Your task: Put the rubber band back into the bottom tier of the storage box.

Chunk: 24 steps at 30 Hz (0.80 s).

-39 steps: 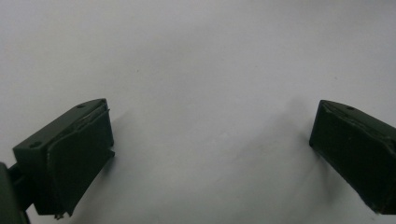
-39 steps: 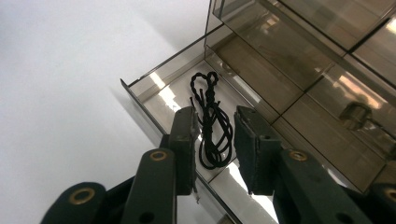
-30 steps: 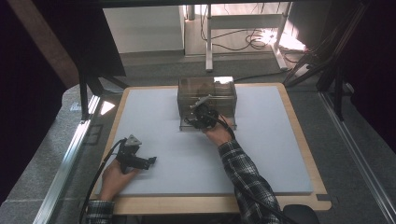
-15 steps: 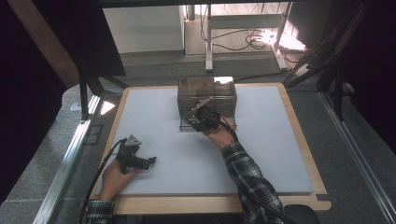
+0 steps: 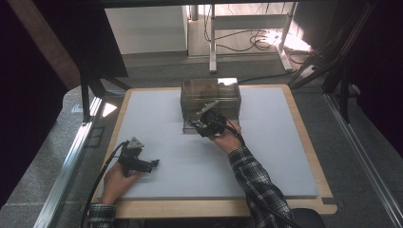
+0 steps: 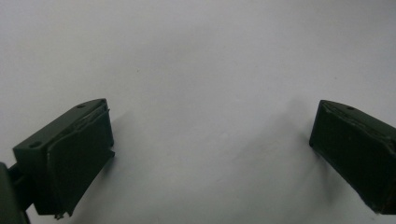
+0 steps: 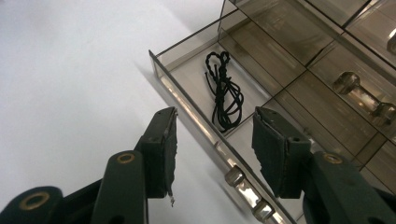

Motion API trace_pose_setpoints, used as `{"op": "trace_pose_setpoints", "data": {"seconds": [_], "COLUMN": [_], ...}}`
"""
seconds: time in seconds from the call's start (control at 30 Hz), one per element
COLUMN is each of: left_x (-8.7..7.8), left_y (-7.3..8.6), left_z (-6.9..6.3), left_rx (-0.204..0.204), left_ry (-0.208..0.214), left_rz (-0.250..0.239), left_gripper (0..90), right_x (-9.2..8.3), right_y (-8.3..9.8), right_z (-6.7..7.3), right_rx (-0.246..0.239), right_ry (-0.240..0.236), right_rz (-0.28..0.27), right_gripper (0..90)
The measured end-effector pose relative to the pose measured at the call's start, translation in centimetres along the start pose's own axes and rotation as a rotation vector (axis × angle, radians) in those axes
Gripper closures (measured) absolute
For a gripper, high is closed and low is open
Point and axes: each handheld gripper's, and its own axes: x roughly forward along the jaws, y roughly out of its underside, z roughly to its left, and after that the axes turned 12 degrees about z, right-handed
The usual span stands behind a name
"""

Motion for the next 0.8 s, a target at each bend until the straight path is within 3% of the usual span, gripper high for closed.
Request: {"op": "trace_pose_setpoints", "data": {"seconds": [0.8], "left_x": [0.0], "left_y": [0.0], "left_z": [0.0], "left_rx": [0.000], "left_ry": [0.000], "left_rz": [0.000], "left_gripper": [0.0], "right_x": [-1.0], "right_y": [1.4], "right_z": [0.6], "right_rx": [-0.026], "right_ry": [0.002], "right_rz": [0.010], "right_gripper": [40.1]}}
